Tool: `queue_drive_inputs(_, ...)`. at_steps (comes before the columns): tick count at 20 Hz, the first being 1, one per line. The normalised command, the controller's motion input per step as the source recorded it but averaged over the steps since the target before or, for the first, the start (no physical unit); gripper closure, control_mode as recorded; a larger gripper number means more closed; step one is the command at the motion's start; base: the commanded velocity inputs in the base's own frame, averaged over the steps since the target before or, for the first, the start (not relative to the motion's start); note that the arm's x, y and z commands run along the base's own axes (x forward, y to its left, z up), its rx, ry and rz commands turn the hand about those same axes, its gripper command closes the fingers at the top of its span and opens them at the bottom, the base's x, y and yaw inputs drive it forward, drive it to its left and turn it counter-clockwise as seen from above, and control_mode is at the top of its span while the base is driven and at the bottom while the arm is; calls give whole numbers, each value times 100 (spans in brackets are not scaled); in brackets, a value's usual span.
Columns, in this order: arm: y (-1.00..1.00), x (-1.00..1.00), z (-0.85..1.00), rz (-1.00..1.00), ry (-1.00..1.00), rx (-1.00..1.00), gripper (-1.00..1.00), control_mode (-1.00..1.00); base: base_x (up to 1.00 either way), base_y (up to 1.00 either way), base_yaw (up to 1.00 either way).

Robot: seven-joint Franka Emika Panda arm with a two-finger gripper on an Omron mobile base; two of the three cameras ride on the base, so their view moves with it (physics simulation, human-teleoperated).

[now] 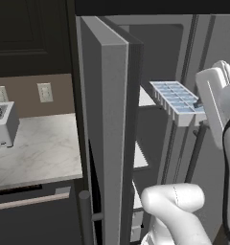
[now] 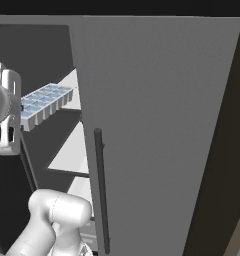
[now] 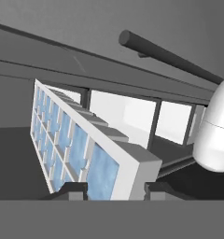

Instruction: Open the freezer door, pick up the ice cube tray from the freezer, and place it on the dining counter.

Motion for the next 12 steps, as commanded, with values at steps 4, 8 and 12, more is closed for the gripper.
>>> queue_drive_inputs(4,-22,-7,10,2,0,0,100,-100,0,0,0)
queue_drive_inputs(8,-37,-1,7,6,2,0,100,-100,0,0,0)
queue_drive_inputs(12,-38,-4,0,8,0,0,100,-100,0,0,0)
